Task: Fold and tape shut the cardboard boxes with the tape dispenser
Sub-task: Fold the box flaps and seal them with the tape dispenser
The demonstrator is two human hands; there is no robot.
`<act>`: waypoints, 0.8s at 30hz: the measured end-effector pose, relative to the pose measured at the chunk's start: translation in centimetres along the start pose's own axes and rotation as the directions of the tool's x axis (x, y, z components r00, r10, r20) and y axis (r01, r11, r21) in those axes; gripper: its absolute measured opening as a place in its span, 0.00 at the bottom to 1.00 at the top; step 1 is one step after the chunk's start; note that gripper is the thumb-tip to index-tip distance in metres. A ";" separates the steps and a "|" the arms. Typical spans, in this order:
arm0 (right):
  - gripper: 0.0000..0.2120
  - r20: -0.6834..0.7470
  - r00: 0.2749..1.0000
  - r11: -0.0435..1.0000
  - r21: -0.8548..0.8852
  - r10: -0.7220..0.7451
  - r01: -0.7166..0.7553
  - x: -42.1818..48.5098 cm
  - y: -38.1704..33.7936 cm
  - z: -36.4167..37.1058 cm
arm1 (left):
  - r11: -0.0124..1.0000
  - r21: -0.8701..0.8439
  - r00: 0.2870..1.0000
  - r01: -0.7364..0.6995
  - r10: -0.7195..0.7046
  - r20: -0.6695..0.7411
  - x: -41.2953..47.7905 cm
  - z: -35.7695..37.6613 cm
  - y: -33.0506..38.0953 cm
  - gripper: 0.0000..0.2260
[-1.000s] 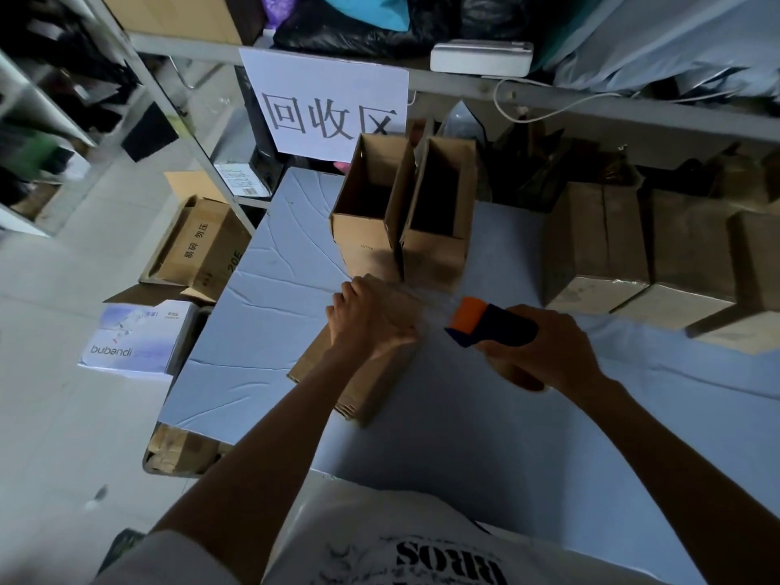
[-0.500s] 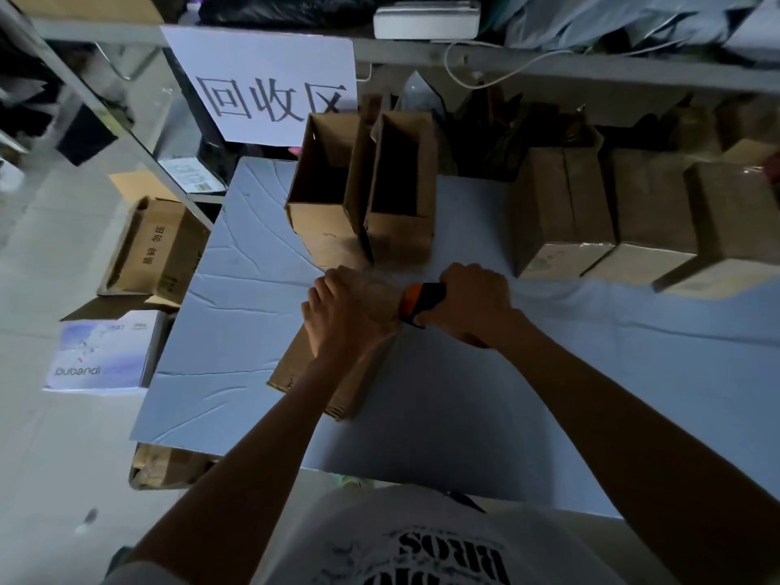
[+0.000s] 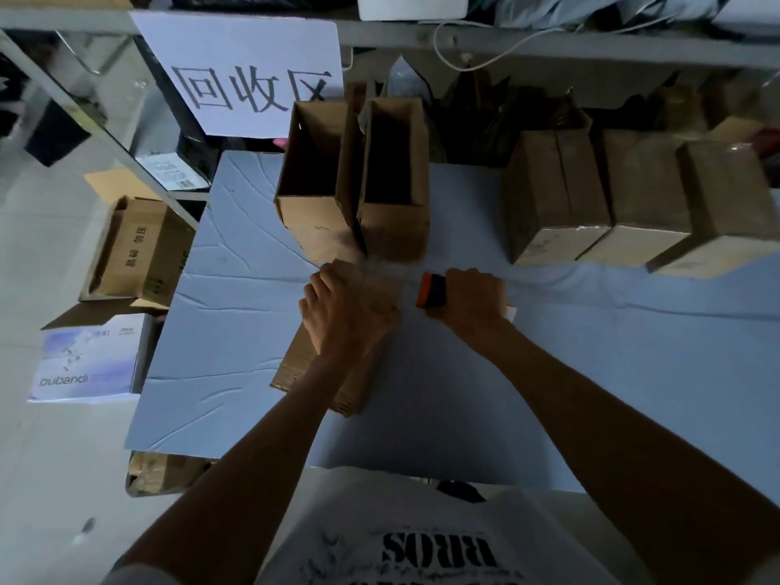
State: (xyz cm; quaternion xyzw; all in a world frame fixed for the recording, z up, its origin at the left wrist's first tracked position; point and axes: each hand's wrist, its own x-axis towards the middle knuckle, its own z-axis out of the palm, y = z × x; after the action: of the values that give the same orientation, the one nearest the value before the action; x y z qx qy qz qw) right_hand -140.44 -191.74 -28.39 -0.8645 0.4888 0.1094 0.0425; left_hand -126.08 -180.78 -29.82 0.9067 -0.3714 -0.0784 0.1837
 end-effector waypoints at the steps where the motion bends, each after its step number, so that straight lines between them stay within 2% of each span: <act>1: 0.25 -0.027 1.000 1.000 0.025 0.004 -0.003 -0.3 0.7 0.2 | 1.000 0.011 1.000 0.006 -0.006 0.004 0.1 0.0 0.0 0.51; 5: 0.27 -0.113 0.994 0.998 0.063 -0.004 0.011 -1.6 3.0 1.5 | 1.000 0.018 1.000 0.005 -0.005 0.006 -0.1 0.1 0.1 0.50; 12: 0.28 -0.004 1.000 0.991 0.131 -0.011 0.011 -5.6 4.6 5.6 | 1.000 0.003 1.000 0.005 -0.005 0.002 -0.1 0.1 0.1 0.49; 15: 0.21 0.063 0.987 0.986 0.088 -0.148 0.143 -6.3 4.7 6.2 | 1.000 0.003 1.000 0.018 -0.018 0.005 -0.1 0.1 0.1 0.49; 16: 0.19 0.050 0.986 0.975 0.168 -0.156 0.146 -6.4 4.8 6.6 | 1.000 0.004 1.000 0.021 -0.021 0.016 -0.2 0.0 0.2 0.49; 19: 0.17 0.000 0.988 0.923 0.355 0.157 -0.146 -6.5 4.5 4.8 | 1.000 0.003 0.998 0.028 -0.028 0.048 -0.2 -0.4 0.4 0.50; 20: 0.21 -0.010 0.989 0.937 0.320 0.147 -0.136 -6.5 4.3 4.8 | 0.999 0.000 0.997 0.034 -0.034 0.063 -0.1 -0.7 0.6 0.49; 22: 0.38 -0.046 0.997 0.946 0.320 0.063 -0.045 -6.2 4.1 4.0 | 0.998 -0.025 0.993 0.065 -0.062 0.103 0.4 -1.3 1.1 0.48; 23: 0.39 -0.077 0.995 0.925 0.378 0.069 -0.035 -5.9 3.6 3.2 | 0.994 -0.048 0.987 0.102 -0.095 0.130 0.6 -1.6 1.3 0.47; 24: 0.36 -0.134 0.988 0.904 0.427 0.075 -0.011 -5.2 2.9 2.4 | 0.987 -0.077 0.980 0.143 -0.130 0.152 0.6 -2.0 1.5 0.48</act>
State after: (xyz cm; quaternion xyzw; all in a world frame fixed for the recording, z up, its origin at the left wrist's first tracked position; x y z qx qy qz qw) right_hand -145.90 -188.46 -29.43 -0.8291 0.5217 -0.0630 0.1909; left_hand -126.04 -181.63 -27.43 0.9129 -0.3172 -0.1734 0.1894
